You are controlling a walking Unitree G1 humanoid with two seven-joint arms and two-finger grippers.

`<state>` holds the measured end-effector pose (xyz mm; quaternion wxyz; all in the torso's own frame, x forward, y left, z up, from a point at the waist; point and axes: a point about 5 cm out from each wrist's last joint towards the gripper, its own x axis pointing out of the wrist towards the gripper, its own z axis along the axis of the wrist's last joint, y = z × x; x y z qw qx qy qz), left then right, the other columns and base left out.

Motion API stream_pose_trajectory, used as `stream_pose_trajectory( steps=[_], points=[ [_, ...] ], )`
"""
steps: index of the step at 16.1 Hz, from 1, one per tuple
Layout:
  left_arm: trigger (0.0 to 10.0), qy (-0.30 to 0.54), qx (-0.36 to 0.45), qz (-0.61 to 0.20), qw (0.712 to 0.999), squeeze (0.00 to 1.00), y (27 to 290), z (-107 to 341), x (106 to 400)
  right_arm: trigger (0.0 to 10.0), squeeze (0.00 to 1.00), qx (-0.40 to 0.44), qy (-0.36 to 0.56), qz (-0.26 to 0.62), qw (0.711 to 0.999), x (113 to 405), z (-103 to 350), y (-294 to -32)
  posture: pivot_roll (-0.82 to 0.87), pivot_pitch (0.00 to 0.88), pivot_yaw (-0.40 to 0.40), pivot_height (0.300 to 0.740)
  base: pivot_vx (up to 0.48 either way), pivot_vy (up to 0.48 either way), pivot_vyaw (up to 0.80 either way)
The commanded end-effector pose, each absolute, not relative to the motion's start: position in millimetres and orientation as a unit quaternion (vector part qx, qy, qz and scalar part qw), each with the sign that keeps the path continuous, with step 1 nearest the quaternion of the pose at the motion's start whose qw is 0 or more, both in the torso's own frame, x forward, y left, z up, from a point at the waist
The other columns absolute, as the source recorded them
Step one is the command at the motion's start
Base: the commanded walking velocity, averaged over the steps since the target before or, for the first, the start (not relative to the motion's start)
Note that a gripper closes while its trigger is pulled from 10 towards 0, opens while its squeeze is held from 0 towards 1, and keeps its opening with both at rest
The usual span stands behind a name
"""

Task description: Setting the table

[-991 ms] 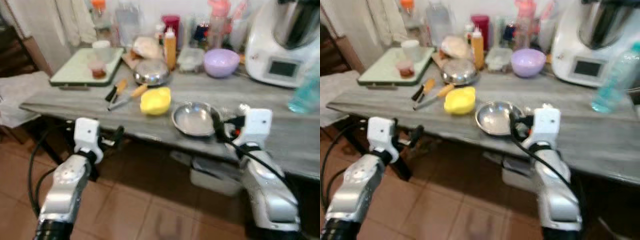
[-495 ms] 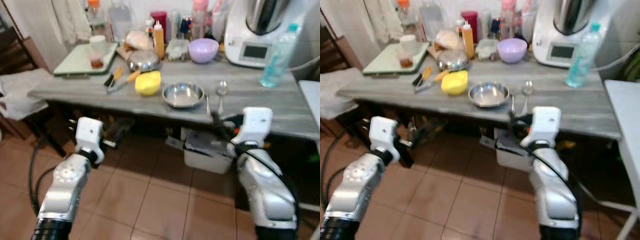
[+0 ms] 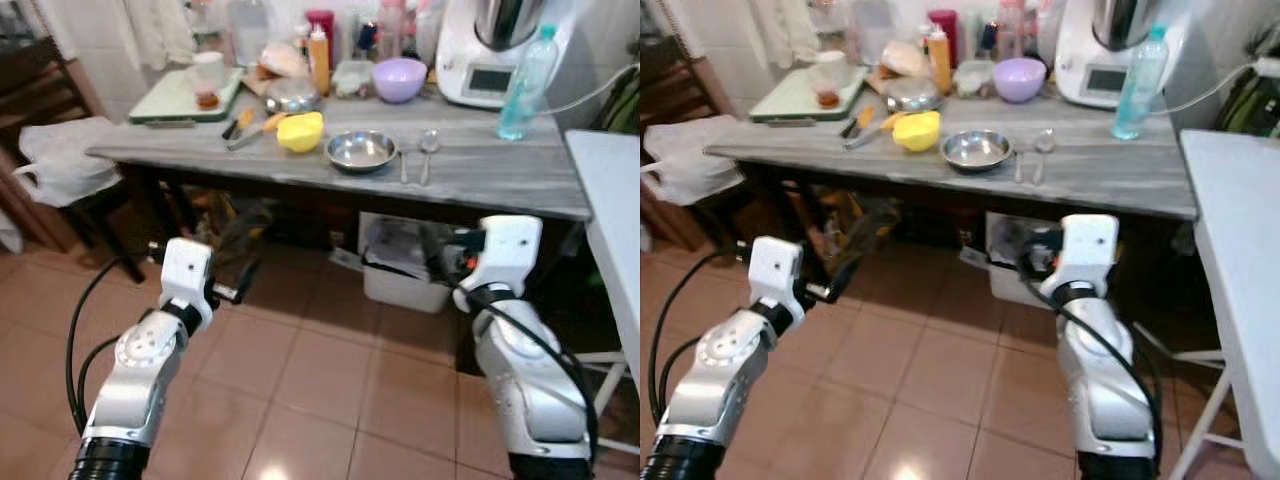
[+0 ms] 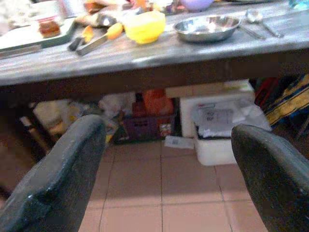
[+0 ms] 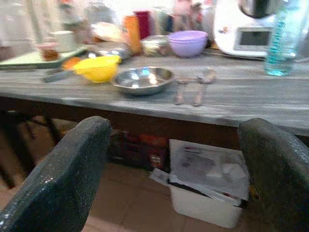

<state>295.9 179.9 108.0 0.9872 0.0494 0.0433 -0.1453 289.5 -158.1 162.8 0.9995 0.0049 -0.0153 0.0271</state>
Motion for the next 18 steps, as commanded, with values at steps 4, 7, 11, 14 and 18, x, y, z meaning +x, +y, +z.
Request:
stream_pose_trajectory(
  steps=[4,7,11,14,18],
  points=[
    [10.0,0.009,0.077,-0.066,0.995,0.0,201.1,105.4,299.8,10.0,0.0,-0.008,-0.019,0.029,0.999,289.7,157.1,-163.2,-0.08,0.0,0.076,0.74,0.0,0.0,0.0],
    [10.0,-0.043,0.125,-0.026,0.991,0.0,204.3,108.9,295.1,10.0,0.0,-0.008,-0.015,0.024,1.0,286.5,149.7,-167.2,-0.08,0.0,0.052,0.74,0.0,0.0,0.0],
    [10.0,-0.03,0.082,-0.026,0.996,0.0,192.1,92.1,279.5,10.0,0.0,-0.012,-0.007,0.027,1.0,283.7,143.3,-167.9,-0.07,0.0,0.041,0.74,0.0,0.0,0.0],
    [10.0,-0.031,0.081,-0.045,0.995,0.0,184.4,90.6,279.2,10.0,0.0,-0.013,0.001,0.033,0.999,284.1,141.0,-165.4,-0.07,0.0,0.035,0.74,0.0,0.0,-0.39],
    [10.0,-0.033,0.076,-0.056,0.995,0.0,182.8,94.7,282.7,10.0,0.0,-0.011,0.001,0.03,0.999,284.4,140.1,-165.1,-0.07,0.0,0.046,0.74,0.0,-0.064,-0.66]
  ],
)
